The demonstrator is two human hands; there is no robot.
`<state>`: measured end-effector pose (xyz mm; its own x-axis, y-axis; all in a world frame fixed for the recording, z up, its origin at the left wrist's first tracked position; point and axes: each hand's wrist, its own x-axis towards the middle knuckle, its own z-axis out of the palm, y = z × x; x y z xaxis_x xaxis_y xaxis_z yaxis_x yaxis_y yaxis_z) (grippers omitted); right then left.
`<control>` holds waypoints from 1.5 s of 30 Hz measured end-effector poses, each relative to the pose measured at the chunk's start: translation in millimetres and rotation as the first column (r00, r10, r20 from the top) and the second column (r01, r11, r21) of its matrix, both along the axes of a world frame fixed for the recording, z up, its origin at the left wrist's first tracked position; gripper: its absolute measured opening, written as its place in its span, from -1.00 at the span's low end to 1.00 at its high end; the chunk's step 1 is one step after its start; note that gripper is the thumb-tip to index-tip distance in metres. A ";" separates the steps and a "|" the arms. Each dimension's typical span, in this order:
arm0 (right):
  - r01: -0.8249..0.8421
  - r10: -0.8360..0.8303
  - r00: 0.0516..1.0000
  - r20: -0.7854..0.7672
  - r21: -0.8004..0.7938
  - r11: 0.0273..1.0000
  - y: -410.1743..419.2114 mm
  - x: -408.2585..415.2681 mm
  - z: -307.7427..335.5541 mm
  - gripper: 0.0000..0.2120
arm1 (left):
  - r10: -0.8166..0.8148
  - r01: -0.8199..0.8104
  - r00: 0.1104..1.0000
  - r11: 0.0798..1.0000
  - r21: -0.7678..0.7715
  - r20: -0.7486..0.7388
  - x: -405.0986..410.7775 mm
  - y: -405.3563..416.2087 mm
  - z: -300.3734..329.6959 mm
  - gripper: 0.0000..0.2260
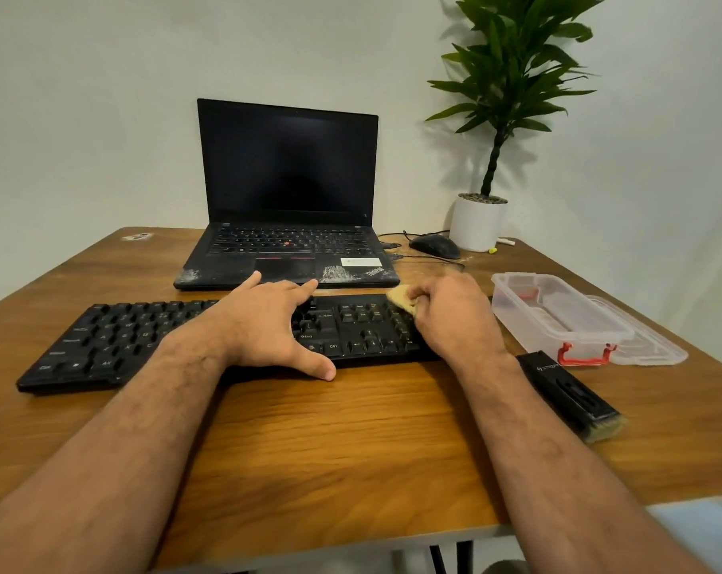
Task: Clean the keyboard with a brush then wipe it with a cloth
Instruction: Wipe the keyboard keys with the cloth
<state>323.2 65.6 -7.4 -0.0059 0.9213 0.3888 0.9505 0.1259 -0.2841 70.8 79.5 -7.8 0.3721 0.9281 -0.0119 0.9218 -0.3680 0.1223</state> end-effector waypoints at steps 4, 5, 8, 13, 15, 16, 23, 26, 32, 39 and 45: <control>-0.109 0.106 0.993 -0.056 -0.062 0.992 9.1 4.1 -1.8 -0.68 | -0.002 0.002 1.000 1.000 -0.001 -0.006 1.3 -0.5 1.7 0.33; -0.141 0.140 0.990 -0.019 -0.093 0.986 9.6 2.7 -3.1 -0.66 | -0.001 0.001 1.000 1.000 -0.006 -0.009 1.7 -0.9 2.3 0.32; -0.072 0.065 0.995 -0.081 -0.078 0.994 14.8 1.9 -4.3 -0.73 | 0.000 0.000 1.000 1.000 -0.011 -0.011 2.2 -1.3 3.1 0.28; -0.006 0.007 0.990 -0.140 0.011 1.000 10.5 0.2 -0.6 -0.73 | -0.003 0.003 1.000 1.000 -0.019 -0.009 2.1 -3.1 3.3 0.32; -0.166 0.165 0.981 -0.098 -0.003 0.986 5.9 -1.5 1.2 -0.71 | -0.006 0.006 1.000 1.000 -0.020 -0.010 1.9 -3.4 3.6 0.31; -0.209 0.206 0.976 -0.077 -0.035 0.977 5.4 -3.0 0.5 -0.72 | -0.008 0.007 1.000 1.000 -0.021 -0.012 1.8 -3.4 3.8 0.31; 0.038 -0.048 0.987 -0.156 -0.063 0.997 11.4 4.4 6.9 -0.72 | 0.002 -0.002 1.000 1.000 -0.032 0.006 1.6 -3.4 3.7 0.33; -0.095 0.085 0.989 -0.122 -0.075 0.993 6.2 1.3 4.6 -0.71 | -0.003 0.003 1.000 1.000 -0.026 0.005 0.5 -2.6 3.1 0.33; 0.008 -0.011 0.977 -0.212 -0.015 1.000 -14.1 6.2 11.0 -0.83 | -0.013 0.014 1.000 0.999 -0.031 0.021 -0.7 -3.3 3.0 0.32; 0.162 -0.160 0.987 0.026 -0.101 0.982 -31.3 7.2 14.1 -0.84 | -0.006 0.007 1.000 1.000 -0.023 0.022 -1.4 -3.3 2.0 0.33; -0.166 0.170 0.985 0.022 -0.138 0.976 -42.8 1.6 11.9 -0.90 | -0.007 0.007 1.000 1.000 -0.010 0.022 -1.1 -1.8 0.0 0.31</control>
<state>324.9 22.8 4.5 -0.1760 0.9501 0.2575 0.9282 0.2473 -0.2781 69.6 77.7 -7.9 0.3789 0.9254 -0.0130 0.9163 -0.3731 0.1457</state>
